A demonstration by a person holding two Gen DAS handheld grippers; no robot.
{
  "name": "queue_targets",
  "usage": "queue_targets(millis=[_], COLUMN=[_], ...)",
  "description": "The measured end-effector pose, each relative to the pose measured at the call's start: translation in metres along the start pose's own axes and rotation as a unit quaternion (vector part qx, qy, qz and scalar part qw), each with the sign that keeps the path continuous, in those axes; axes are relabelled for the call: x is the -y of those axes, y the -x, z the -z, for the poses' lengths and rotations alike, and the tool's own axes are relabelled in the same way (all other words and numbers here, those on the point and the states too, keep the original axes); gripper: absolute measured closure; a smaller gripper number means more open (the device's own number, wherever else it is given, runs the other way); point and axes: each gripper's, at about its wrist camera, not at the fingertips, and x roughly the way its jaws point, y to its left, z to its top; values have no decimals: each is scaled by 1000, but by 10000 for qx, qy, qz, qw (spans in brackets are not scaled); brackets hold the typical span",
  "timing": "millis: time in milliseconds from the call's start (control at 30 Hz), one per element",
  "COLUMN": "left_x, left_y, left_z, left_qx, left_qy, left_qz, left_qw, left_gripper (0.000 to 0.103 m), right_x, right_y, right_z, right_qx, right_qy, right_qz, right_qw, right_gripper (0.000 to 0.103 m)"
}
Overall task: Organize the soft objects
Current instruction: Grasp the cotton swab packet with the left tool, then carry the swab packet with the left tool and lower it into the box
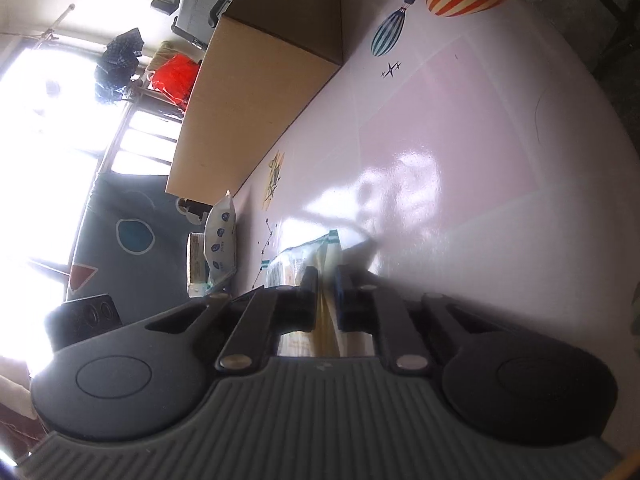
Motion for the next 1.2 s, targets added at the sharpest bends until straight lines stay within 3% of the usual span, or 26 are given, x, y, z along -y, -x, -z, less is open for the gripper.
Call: queue_targets(millis=[167,300,400,467,500,600,767,867,967,1033,1133,1200], left_x=[8,-6,-5,0,6,20,-2,-16,-21,-22,-24,-26], left_y=[-1,3,10,14,16,18,19,18,15,12,9,7], left_z=[2,-3,-4,-4,-5,-6,-5,-4,-3,-2,-1,-2], left_qx=[75,91,153,147,169,267,324,351,315,280,264,246], left_qy=[-225,224,197,284,234,-104,324,704,856,881,886,983], left_qz=[-281,-92,60,389,347,4,-21,126,147,165,108,146], left_qw=[9993,9997,9997,9987,9990,9996,9989,9968,9957,9956,9957,9947], left_gripper=[71,87,89,90,90,90,90,90,90,90,90,91], right_x=[-7,-20,-29,-32,-37,-60,-61,-45,-24,-11,10,13], right_y=[-11,-15,-14,-10,-10,-12,19,35,30,21,10,7], right_z=[2,5,7,7,6,6,2,3,12,17,24,24], right_qx=[108,287,355,346,286,305,718,752,484,273,144,211], right_qy=[-45,130,243,101,151,678,704,437,-14,-244,-735,-713], right_qz=[80,341,369,-34,-94,319,517,613,625,549,2,-136], right_qw=[9999,9989,9984,9993,9994,9967,9936,9943,9969,9978,9972,9971], right_gripper=[98,101,103,103,103,103,101,101,99,92,91,94])
